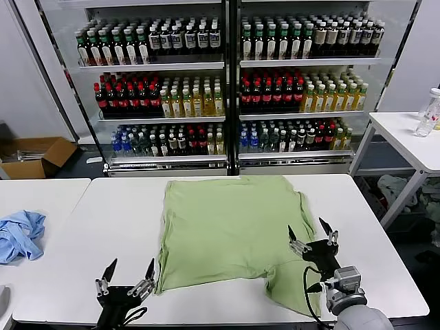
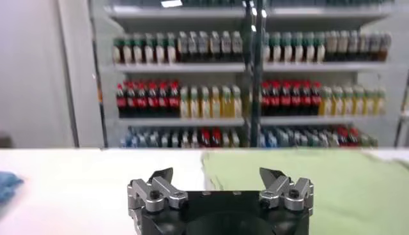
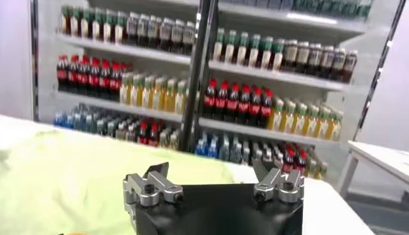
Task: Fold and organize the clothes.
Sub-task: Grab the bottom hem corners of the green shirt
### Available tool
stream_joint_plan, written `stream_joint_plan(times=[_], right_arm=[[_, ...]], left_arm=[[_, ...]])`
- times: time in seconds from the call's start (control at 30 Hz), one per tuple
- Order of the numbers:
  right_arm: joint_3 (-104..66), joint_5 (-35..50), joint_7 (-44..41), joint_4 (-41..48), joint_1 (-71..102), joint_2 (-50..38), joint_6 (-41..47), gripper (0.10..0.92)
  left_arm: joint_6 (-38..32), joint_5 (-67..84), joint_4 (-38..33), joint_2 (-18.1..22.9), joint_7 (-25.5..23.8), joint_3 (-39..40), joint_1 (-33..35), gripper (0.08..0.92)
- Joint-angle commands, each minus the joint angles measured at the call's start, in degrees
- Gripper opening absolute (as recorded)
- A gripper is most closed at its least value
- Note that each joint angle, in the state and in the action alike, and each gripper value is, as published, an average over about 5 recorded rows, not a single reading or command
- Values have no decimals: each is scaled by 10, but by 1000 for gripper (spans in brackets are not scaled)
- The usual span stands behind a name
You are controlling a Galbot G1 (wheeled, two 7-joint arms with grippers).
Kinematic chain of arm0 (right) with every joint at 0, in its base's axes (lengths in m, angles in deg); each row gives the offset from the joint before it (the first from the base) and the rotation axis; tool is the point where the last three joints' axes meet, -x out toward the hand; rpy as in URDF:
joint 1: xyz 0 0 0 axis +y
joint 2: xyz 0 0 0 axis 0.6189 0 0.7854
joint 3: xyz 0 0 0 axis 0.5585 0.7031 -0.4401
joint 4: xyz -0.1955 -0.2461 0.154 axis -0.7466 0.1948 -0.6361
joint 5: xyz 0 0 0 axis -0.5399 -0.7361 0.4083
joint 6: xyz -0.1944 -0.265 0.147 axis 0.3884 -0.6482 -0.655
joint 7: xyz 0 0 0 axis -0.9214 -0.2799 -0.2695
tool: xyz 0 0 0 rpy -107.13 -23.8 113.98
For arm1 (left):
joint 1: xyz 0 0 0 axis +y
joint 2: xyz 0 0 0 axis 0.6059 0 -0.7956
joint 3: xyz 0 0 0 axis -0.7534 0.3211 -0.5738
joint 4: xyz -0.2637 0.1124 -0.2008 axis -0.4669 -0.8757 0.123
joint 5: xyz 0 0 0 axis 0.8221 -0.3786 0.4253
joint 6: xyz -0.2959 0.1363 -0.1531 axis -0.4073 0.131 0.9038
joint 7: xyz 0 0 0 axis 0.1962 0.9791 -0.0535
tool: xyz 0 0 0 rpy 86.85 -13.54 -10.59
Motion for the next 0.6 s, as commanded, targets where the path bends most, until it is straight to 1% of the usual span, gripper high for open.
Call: stream_joint_plan(times=[0.03,0.2,0.6], right_arm=[[6,-31,-12,4,88,-18,85,823],[-2,-37,-25,-6,126,-16,91,823],[-15,-28,-42,-39,205,-25,91,823]], left_arm=[[118,-12,80,-62,27,58,-68,823],[139,-6,109,-61,50,70,-84,823],[141,5,139,-63,53,84,-114,822]])
